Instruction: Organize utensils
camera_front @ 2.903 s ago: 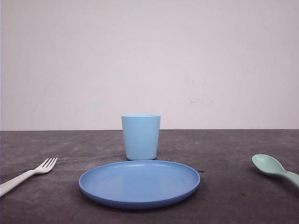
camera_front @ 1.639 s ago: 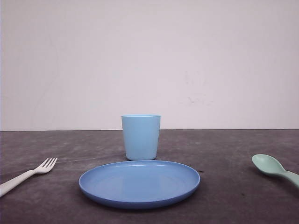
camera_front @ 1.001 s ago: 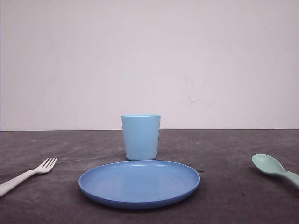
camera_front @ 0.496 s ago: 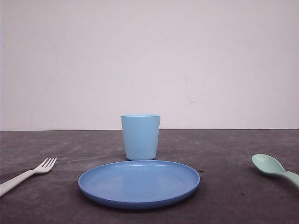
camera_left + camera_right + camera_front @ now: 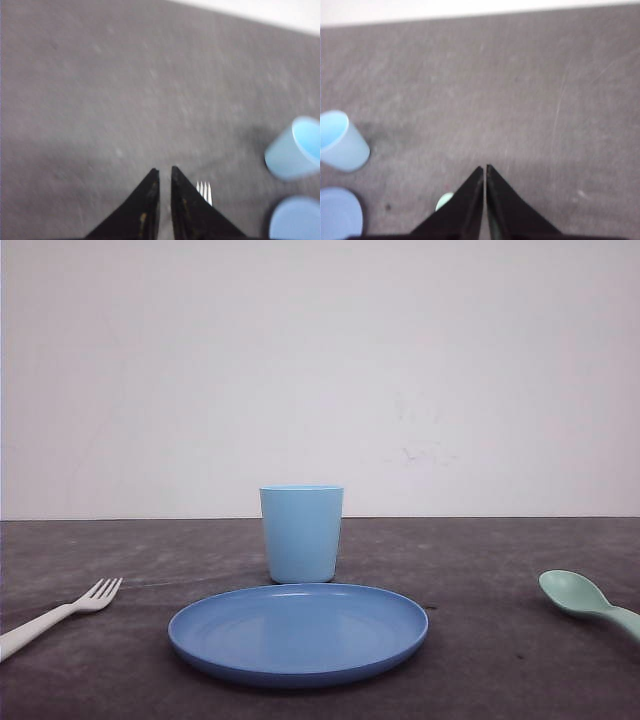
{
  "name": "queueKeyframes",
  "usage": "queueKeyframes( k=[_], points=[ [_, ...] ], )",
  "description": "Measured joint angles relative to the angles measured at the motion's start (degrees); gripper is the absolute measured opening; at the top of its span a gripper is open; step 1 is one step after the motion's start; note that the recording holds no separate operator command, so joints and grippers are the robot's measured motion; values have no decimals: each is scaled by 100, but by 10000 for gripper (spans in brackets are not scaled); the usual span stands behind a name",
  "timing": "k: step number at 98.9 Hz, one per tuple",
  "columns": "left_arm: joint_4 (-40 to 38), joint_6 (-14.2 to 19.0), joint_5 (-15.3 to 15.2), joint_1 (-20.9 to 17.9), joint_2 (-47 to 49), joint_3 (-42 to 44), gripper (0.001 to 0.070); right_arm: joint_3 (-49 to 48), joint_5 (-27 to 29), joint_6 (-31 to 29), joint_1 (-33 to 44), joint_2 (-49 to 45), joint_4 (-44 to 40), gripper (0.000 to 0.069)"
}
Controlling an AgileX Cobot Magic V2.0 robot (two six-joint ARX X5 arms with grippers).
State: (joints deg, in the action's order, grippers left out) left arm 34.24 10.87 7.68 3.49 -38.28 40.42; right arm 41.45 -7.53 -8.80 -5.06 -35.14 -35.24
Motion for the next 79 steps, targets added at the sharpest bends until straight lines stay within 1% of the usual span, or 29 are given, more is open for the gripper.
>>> queueKeyframes(
  k=[3, 9, 12, 17, 22, 28, 45, 50, 63, 72, 79],
  points=[
    [37, -24, 2, 28, -55, 0, 104, 0, -2, 0, -28, -42, -50, 127],
    [81, -33, 2, 101, -166, 0, 221, 0, -2, 0, -68, -129, -125, 246],
    [98, -33, 4, 146, -232, 0, 276, 0, -2, 0, -94, -164, -144, 288],
    [129, -11, 15, 240, -350, 0, 335, 0, -2, 0, -118, -205, -151, 329],
    [144, 63, 72, 350, -485, 0, 364, 0, -2, -2, -146, -223, -149, 348],
    [138, 164, 136, 503, -664, 0, 380, 0, -2, -15, -188, -229, -142, 358],
    [66, 409, 101, 1054, -1322, 0, 386, 0, 0, -55, -284, -240, -142, 364],
    [46, 450, -15, 1196, -1556, 0, 386, 0, 0, -61, -289, -240, -142, 364],
    [24, 570, -459, 1563, -2229, 0, 386, 0, 0, -63, -289, -240, -142, 364],
    [-70, 619, -599, 1784, -2697, 0, 386, 0, 0, -68, -289, -240, -142, 364],
    [-199, 651, -625, 1941, -3027, 0, 386, 0, 0, -83, -289, -240, -142, 364]
  ],
)
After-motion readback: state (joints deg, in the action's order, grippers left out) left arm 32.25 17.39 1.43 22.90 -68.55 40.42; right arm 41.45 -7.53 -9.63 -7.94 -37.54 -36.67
